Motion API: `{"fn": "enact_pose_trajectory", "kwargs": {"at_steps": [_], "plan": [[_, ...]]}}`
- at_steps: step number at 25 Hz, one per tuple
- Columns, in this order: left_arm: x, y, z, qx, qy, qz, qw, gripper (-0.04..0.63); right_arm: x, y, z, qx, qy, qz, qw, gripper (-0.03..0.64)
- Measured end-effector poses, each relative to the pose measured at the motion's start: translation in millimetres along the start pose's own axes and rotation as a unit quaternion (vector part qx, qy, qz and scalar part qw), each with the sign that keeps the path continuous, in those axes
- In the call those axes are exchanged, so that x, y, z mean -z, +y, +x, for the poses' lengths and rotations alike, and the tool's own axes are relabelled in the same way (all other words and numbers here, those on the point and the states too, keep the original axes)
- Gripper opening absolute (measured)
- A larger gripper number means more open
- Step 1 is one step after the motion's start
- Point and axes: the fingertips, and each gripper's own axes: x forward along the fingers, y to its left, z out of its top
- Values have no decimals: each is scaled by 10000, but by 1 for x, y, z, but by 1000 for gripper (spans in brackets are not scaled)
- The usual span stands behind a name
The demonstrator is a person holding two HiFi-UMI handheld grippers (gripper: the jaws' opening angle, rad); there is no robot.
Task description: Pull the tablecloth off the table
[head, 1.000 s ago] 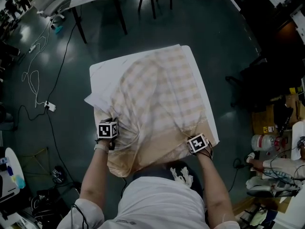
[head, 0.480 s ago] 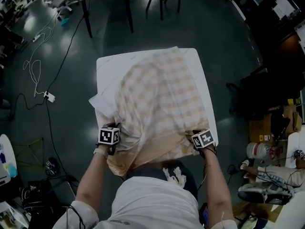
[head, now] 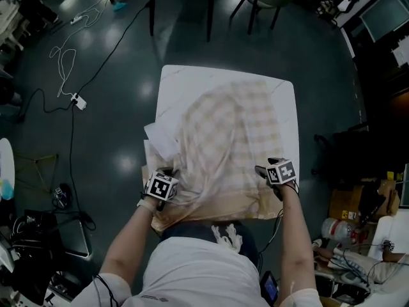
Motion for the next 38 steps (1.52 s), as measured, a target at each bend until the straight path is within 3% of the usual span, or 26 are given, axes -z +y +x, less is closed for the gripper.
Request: {"fn": "enact_pose_trajectory", "kwargs": {"at_steps": [6, 13, 15, 18, 25, 28, 32, 38], "plan": [[18, -1, -14, 213, -232, -413, 9986, 34, -9, -5, 50, 508, 211, 407, 9977, 281], [32, 7, -24, 150, -443, -689, 9965, 34, -9, 3, 55, 751, 7, 623, 9952, 276], [38, 6, -25, 97, -449, -722, 9963, 34, -4, 11, 56, 724, 131, 668, 9950, 222], [43, 6, -28, -52, -503, -719, 9961, 34, 3, 29, 56, 591, 111, 699, 9957, 64], [67, 0, -37, -490, -488, -964, 9929, 34, 32, 56, 50, 324, -329, 699, 9965, 38], [85, -3, -52, -621, -514, -1180, 9897, 34, 34, 66, 32, 112, -922, 952, 9911, 34], [88, -15, -89, -816, -1009, -1347, 9824, 32, 24, 84, 1, -145, -1698, 896, 9813, 32], [98, -53, -142, -1215, -1519, -1039, 9754, 32, 23, 133, -63, -731, -2703, 808, 9566, 31]]}}
